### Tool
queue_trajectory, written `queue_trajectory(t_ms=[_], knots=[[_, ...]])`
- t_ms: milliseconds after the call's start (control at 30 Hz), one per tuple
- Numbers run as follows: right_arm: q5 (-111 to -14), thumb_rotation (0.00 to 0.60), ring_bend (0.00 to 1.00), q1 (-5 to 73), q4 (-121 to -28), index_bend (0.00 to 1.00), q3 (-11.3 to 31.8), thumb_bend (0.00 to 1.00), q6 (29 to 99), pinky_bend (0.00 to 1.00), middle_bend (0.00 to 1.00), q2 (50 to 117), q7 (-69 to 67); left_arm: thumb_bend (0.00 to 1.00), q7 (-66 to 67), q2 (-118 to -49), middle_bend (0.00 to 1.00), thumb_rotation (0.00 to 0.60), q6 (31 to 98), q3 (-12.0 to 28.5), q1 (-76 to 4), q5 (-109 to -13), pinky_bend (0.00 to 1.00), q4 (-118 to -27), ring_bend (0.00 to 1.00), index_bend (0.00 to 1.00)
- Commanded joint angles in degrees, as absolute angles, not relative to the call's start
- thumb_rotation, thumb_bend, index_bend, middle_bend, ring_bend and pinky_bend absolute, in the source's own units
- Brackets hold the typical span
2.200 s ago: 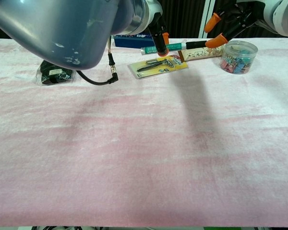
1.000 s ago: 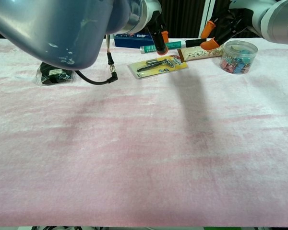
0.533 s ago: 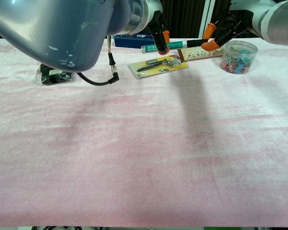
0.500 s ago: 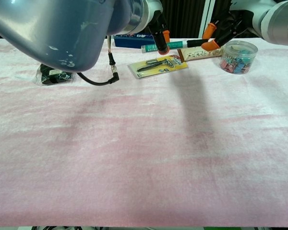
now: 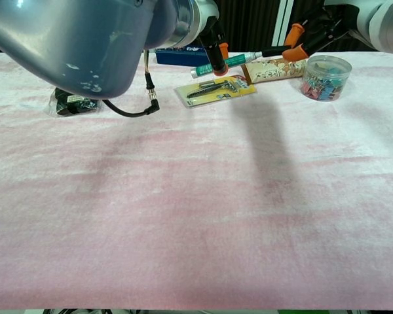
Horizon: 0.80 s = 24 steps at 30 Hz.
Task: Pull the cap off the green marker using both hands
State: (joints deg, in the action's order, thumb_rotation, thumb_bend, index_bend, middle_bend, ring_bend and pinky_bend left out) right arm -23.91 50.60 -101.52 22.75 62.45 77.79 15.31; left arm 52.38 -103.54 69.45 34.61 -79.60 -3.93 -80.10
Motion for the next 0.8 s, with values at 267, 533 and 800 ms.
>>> queue_trajectory(t_ms=[267,533,800], knots=[[-25.3,0.600,0.08,48.0,-103.2,0.73,21.3,0.37,61.5,0.15,0.00,74.0,14.9,0.48,53.7,-100.8,0.30,0.600,70.1,31.8,-77.5,-6.0,0.00,-83.4,0.00,0.63],[-30.1,0.600,0.08,43.5,-103.9,0.73,19.1,0.37,59.2,0.15,0.00,72.8,9.5,0.48,51.8,-95.8,0.30,0.600,68.2,27.1,-71.5,-8.3,0.00,-89.4,0.00,0.63],[-38.0,0.600,0.08,41.3,-99.5,0.73,15.8,0.36,58.8,0.15,0.00,79.4,5.0,0.48,47.2,-92.2,0.30,0.600,65.9,21.7,-65.5,-12.7,0.00,-93.9,0.00,0.62]])
